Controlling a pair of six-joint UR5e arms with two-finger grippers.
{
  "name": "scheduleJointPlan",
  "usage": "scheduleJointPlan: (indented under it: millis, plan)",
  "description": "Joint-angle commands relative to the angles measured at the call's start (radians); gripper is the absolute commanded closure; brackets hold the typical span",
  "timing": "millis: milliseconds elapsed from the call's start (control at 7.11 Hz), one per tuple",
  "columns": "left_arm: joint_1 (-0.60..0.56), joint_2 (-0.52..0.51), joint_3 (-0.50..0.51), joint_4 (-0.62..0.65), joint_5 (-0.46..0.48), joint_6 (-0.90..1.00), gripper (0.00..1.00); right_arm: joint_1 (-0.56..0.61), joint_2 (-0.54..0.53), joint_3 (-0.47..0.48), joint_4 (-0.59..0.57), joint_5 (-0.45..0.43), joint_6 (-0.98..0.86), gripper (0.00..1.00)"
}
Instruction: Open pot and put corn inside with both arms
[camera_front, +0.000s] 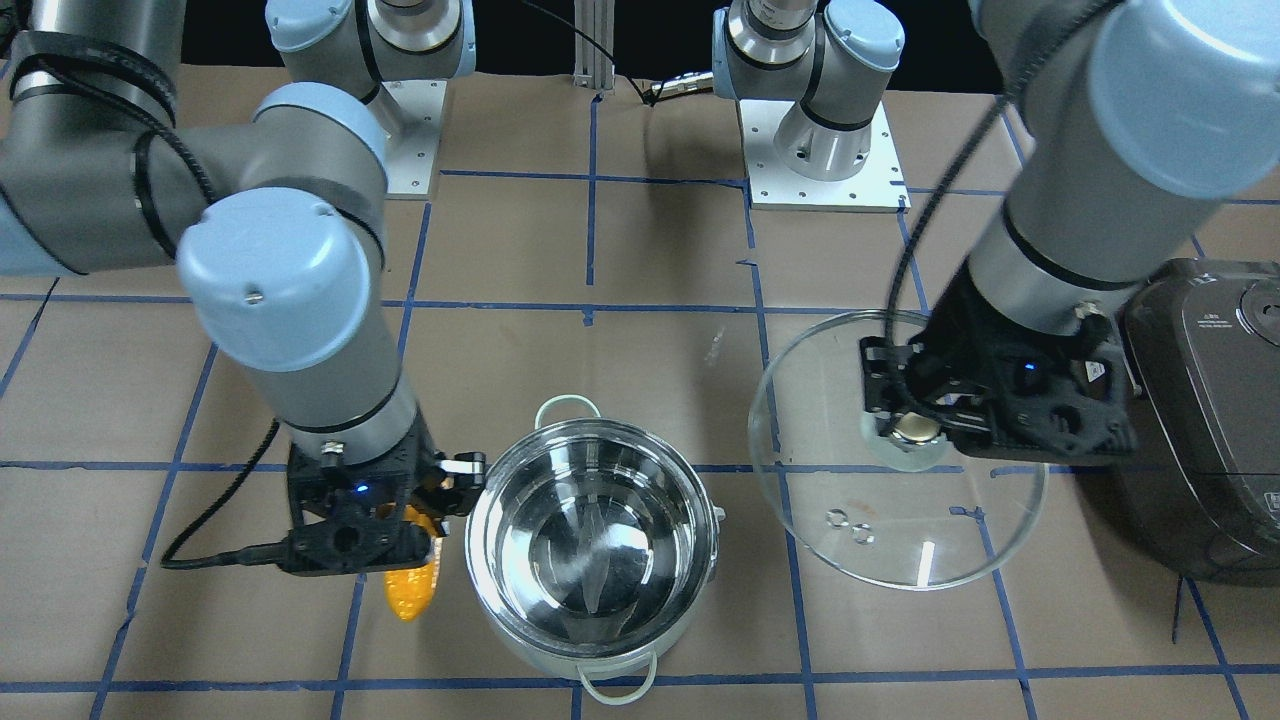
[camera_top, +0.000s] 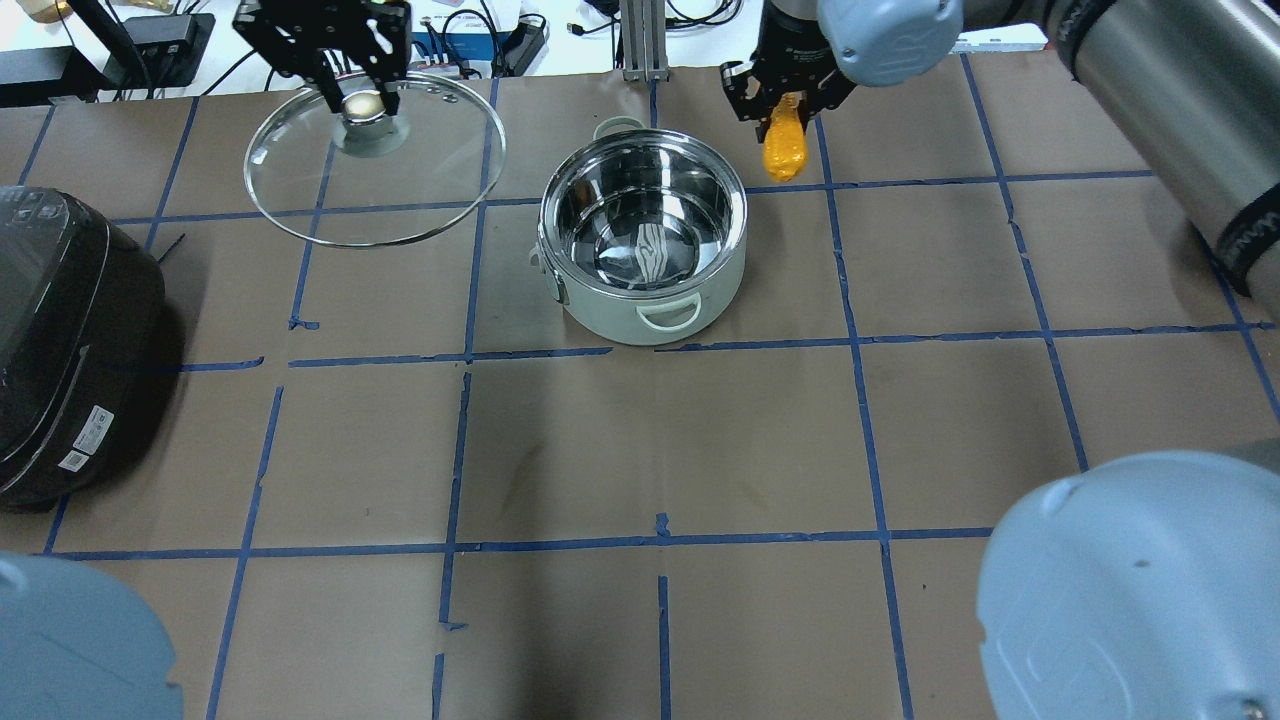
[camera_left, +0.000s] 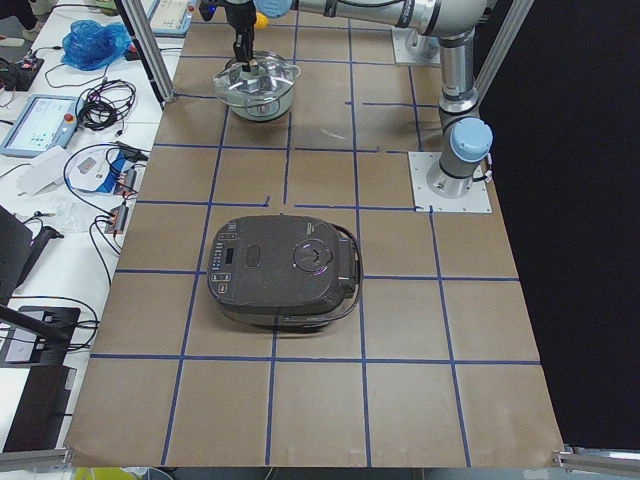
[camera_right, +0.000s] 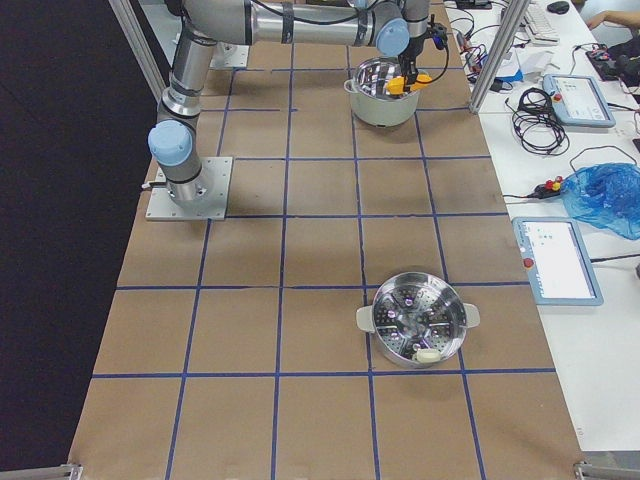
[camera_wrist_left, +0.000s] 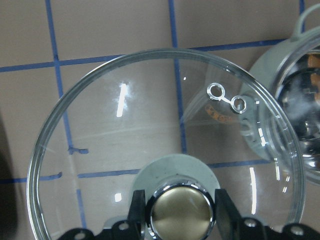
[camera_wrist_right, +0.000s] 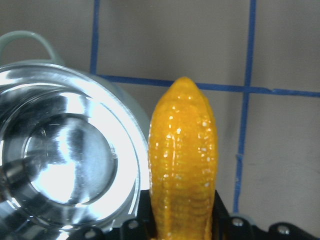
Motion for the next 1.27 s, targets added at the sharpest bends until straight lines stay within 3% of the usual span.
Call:
scheduleJointPlan:
  millis: [0, 141, 281, 562, 844, 984, 1125]
  plan:
    - [0.140, 0.010, -0.105, 0.030, -0.004, 0.114, 1.00, 0.116, 0.075, -0.025, -0.053, 0.003, 0.124, 0.90]
    - [0.178, 0.015, -0.180, 0.122, -0.024, 0.157, 1.00, 0.136, 0.110, -0.045, -0.054, 0.003, 0.172, 0.90]
    - [0.217, 0.013, -0.301, 0.290, -0.094, 0.189, 1.00, 0.141, 0.123, -0.048, -0.056, 0.003, 0.175, 0.90]
    - [0.226, -0.005, -0.505, 0.627, -0.105, 0.203, 1.00, 0.165, 0.161, -0.040, -0.082, 0.040, 0.189, 0.89]
    - [0.226, -0.039, -0.537, 0.655, -0.111, 0.197, 1.00, 0.170, 0.180, -0.014, -0.093, 0.032, 0.183, 0.88]
    - [0.222, -0.072, -0.534, 0.660, -0.196, 0.177, 1.00, 0.170, 0.201, -0.006, -0.103, 0.038, 0.178, 0.87]
    - [0.222, -0.088, -0.535, 0.675, -0.215, 0.188, 1.00, 0.170, 0.209, -0.006, -0.117, 0.038, 0.178, 0.79]
